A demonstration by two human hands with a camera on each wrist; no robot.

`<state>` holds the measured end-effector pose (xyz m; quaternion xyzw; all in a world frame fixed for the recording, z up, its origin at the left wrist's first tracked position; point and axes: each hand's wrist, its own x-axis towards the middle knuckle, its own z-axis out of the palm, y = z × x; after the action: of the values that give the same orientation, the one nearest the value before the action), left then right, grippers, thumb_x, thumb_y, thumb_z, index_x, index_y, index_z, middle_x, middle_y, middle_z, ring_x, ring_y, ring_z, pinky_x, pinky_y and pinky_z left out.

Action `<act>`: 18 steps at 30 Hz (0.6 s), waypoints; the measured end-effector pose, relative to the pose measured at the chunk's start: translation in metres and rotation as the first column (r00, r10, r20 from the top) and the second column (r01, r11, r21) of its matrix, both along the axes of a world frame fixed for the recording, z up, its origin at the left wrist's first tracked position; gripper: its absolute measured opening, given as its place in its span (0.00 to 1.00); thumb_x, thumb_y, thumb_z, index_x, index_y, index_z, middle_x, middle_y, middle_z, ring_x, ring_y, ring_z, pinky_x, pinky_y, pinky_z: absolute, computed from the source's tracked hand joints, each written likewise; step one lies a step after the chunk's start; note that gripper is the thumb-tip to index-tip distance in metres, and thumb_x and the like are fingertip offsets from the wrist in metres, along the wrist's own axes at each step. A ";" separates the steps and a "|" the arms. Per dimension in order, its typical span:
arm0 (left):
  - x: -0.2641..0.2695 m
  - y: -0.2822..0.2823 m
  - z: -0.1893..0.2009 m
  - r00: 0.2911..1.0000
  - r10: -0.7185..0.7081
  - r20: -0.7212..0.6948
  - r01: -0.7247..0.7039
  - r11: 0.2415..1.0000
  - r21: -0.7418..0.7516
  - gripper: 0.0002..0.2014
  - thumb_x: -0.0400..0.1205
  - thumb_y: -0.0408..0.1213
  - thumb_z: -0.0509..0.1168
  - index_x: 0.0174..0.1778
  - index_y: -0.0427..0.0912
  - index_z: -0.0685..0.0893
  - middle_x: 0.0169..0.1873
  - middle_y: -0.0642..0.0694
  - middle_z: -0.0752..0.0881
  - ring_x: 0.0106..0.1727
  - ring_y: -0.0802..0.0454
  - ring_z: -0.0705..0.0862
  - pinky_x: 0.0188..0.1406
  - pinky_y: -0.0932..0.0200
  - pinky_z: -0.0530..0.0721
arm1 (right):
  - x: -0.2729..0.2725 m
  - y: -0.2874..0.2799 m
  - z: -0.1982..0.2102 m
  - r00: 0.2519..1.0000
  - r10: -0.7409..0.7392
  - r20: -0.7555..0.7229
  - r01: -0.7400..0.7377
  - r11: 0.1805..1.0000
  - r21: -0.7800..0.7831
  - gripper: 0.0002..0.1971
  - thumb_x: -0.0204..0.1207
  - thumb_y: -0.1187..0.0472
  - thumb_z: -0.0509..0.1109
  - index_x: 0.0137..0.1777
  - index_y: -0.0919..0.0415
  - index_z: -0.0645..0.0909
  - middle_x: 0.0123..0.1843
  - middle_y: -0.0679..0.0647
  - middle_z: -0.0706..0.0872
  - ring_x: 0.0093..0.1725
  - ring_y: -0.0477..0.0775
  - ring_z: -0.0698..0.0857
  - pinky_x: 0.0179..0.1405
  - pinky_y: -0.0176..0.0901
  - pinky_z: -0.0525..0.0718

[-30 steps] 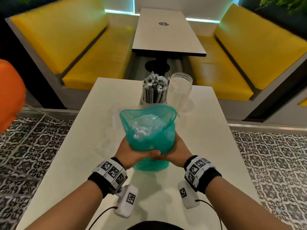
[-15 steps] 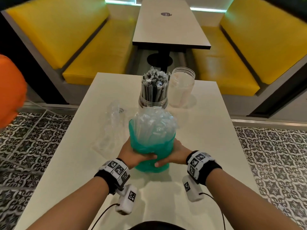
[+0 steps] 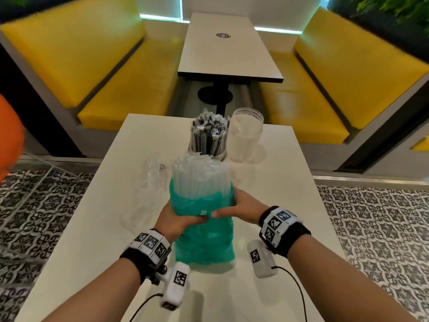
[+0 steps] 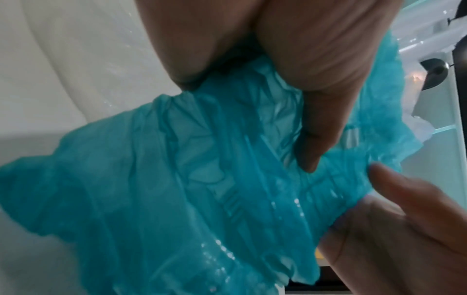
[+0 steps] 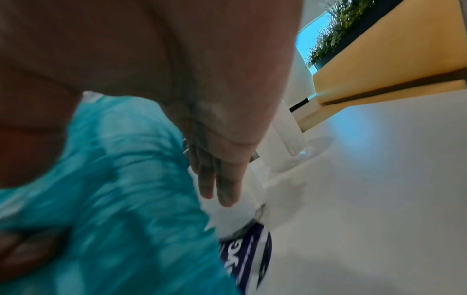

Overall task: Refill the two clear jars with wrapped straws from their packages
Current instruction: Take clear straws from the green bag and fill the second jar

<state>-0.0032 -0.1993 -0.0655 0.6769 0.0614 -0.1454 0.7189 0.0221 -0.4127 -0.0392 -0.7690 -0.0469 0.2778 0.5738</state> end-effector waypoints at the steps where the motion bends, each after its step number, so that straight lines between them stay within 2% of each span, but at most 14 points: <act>1: 0.000 0.002 0.002 1.000 0.018 0.004 -0.018 1.000 -0.020 0.41 0.46 0.39 0.87 0.59 0.39 0.89 0.50 0.43 0.95 0.53 0.42 0.93 0.54 0.44 0.91 | 0.005 -0.007 0.006 1.000 -0.004 0.001 0.004 0.999 -0.034 0.49 0.57 0.48 0.86 0.79 0.52 0.68 0.73 0.51 0.81 0.72 0.54 0.80 0.74 0.58 0.77; 3: 0.002 0.008 0.007 0.999 0.052 0.000 -0.052 0.997 -0.060 0.41 0.45 0.38 0.87 0.58 0.37 0.89 0.51 0.41 0.94 0.53 0.40 0.93 0.50 0.47 0.91 | 0.021 -0.023 0.025 0.994 -0.104 0.026 0.106 0.990 -0.092 0.54 0.55 0.45 0.84 0.82 0.55 0.64 0.78 0.52 0.75 0.76 0.54 0.75 0.77 0.53 0.73; 4: 0.003 0.012 0.009 0.998 0.060 -0.005 -0.060 0.995 -0.075 0.40 0.45 0.37 0.87 0.58 0.37 0.90 0.52 0.41 0.94 0.53 0.40 0.93 0.49 0.47 0.91 | 0.031 -0.031 0.035 0.980 -0.191 0.058 0.196 0.974 -0.111 0.54 0.57 0.46 0.83 0.83 0.56 0.63 0.78 0.53 0.74 0.76 0.55 0.74 0.76 0.51 0.72; 7: 0.008 0.017 0.015 0.998 0.063 0.000 -0.062 0.994 -0.094 0.38 0.45 0.36 0.87 0.55 0.39 0.90 0.52 0.40 0.94 0.53 0.40 0.93 0.48 0.48 0.91 | 0.065 -0.049 0.048 0.863 -0.461 0.207 0.492 0.859 -0.141 0.47 0.67 0.50 0.83 0.82 0.59 0.62 0.79 0.56 0.72 0.76 0.57 0.74 0.69 0.47 0.75; 9: 0.012 0.018 0.019 0.997 0.067 0.021 -0.065 0.993 -0.099 0.37 0.46 0.35 0.86 0.54 0.40 0.90 0.52 0.40 0.94 0.52 0.42 0.93 0.44 0.51 0.92 | 0.089 -0.057 0.047 0.782 -0.552 0.289 0.606 0.782 -0.146 0.49 0.66 0.51 0.84 0.82 0.59 0.60 0.81 0.56 0.70 0.77 0.58 0.72 0.70 0.45 0.73; 11: 0.015 0.017 0.022 0.997 0.073 0.024 -0.070 0.992 -0.105 0.36 0.45 0.35 0.86 0.54 0.40 0.90 0.51 0.40 0.94 0.51 0.42 0.94 0.42 0.54 0.92 | 0.115 -0.063 0.046 0.730 -0.599 0.330 0.665 0.734 -0.137 0.53 0.64 0.51 0.85 0.83 0.59 0.57 0.82 0.56 0.67 0.79 0.58 0.69 0.70 0.43 0.70; 14: 0.020 0.015 0.025 0.997 0.075 0.015 -0.073 0.994 -0.082 0.37 0.45 0.36 0.86 0.54 0.42 0.90 0.51 0.42 0.94 0.52 0.44 0.94 0.41 0.55 0.92 | 0.155 -0.069 0.044 0.703 -0.621 0.347 0.699 0.693 -0.176 0.63 0.60 0.46 0.87 0.86 0.58 0.47 0.87 0.56 0.57 0.84 0.59 0.61 0.80 0.53 0.64; 18: 0.026 0.011 0.024 0.996 0.091 0.005 -0.091 0.994 -0.056 0.41 0.39 0.40 0.89 0.53 0.44 0.91 0.51 0.44 0.95 0.51 0.46 0.94 0.42 0.56 0.92 | 0.198 -0.071 0.031 0.702 -0.616 0.357 0.706 0.667 -0.237 0.71 0.52 0.38 0.87 0.86 0.53 0.43 0.88 0.55 0.53 0.85 0.62 0.59 0.82 0.61 0.64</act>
<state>0.0223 -0.1879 -0.0411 0.6535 0.0853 -0.1117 0.7437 0.2203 -0.4842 -0.0079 -0.8512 0.2180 -0.0454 0.4752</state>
